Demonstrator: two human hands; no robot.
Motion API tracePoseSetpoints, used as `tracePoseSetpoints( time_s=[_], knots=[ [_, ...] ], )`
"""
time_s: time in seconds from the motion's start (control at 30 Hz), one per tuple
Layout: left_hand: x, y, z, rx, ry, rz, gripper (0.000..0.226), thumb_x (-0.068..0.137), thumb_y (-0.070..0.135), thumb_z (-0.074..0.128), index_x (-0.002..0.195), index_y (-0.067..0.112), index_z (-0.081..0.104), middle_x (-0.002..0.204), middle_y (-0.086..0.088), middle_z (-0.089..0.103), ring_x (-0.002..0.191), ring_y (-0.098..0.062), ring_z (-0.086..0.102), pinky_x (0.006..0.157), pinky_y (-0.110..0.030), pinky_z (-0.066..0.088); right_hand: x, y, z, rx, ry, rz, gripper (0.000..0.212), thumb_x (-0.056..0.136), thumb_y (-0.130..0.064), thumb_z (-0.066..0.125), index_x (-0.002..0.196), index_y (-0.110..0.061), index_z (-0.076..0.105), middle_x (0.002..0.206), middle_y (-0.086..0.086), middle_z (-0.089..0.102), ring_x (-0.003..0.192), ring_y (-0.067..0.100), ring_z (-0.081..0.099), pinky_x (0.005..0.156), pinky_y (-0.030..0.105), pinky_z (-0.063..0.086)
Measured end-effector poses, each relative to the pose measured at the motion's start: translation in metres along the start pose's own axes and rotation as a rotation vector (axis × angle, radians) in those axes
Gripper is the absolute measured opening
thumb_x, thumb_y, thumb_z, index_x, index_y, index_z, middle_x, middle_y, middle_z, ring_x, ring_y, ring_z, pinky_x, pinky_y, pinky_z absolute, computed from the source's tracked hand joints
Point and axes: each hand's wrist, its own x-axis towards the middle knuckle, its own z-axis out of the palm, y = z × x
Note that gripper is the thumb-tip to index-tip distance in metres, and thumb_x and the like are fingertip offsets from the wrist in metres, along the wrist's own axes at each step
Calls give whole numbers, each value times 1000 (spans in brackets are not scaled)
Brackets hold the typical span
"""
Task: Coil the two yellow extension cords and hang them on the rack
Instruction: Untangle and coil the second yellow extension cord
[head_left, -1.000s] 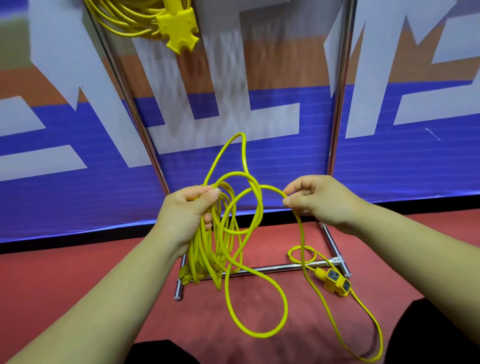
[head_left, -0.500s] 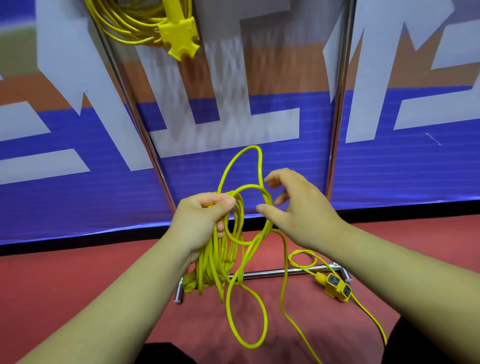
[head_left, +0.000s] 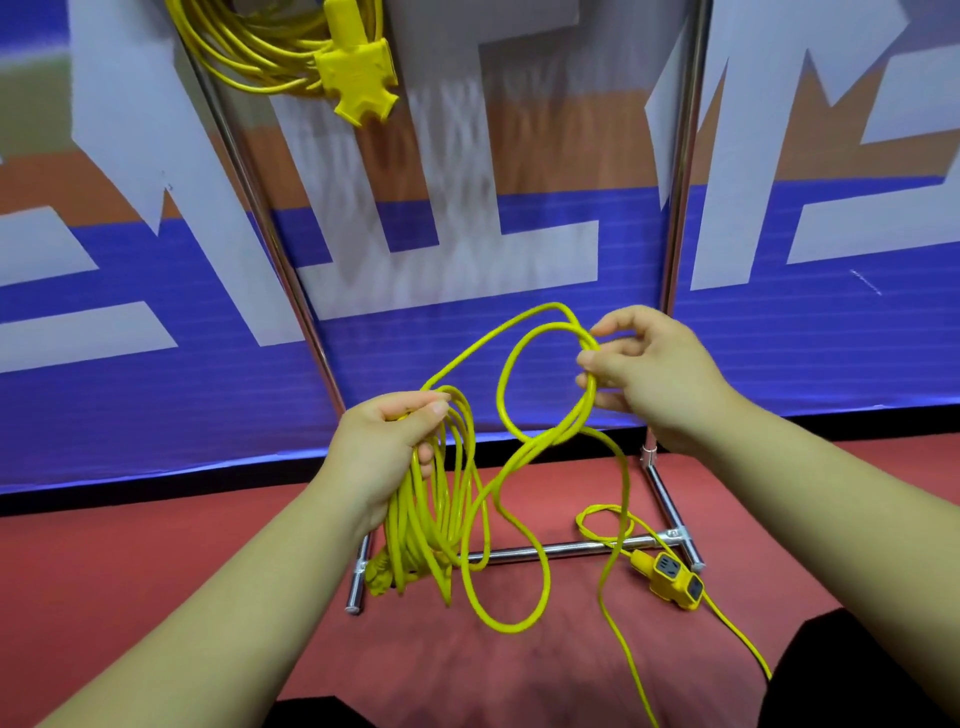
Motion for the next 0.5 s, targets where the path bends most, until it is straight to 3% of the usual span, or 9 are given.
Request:
tracePoseSetpoints(
  time_s=[0.2, 0.37, 0.5],
  knots=[
    [-2, -3, -1, 114, -105, 32, 8, 84, 21, 79, 90, 15, 79, 63, -14, 52, 52, -22, 44, 49, -28, 42, 4, -1, -3, 237, 54, 123, 21, 89, 0, 69, 102, -15, 61, 94, 16, 68, 70, 19, 72, 62, 31, 60],
    [-6, -1, 5, 252, -220, 51, 10, 75, 18, 86, 82, 20, 80, 55, -10, 53, 49, -21, 45, 51, -30, 43, 4, -3, 0, 340, 59, 117, 24, 90, 1, 67, 106, -15, 60, 99, 17, 68, 73, 20, 72, 65, 33, 61],
    [-5, -2, 7, 360, -226, 75, 9, 79, 18, 83, 75, 23, 77, 54, -8, 56, 47, -19, 49, 49, -27, 45, 4, -3, 0, 377, 57, 115, 26, 89, -1, 69, 108, -14, 58, 100, 13, 70, 74, 17, 73, 66, 31, 61]
  ],
)
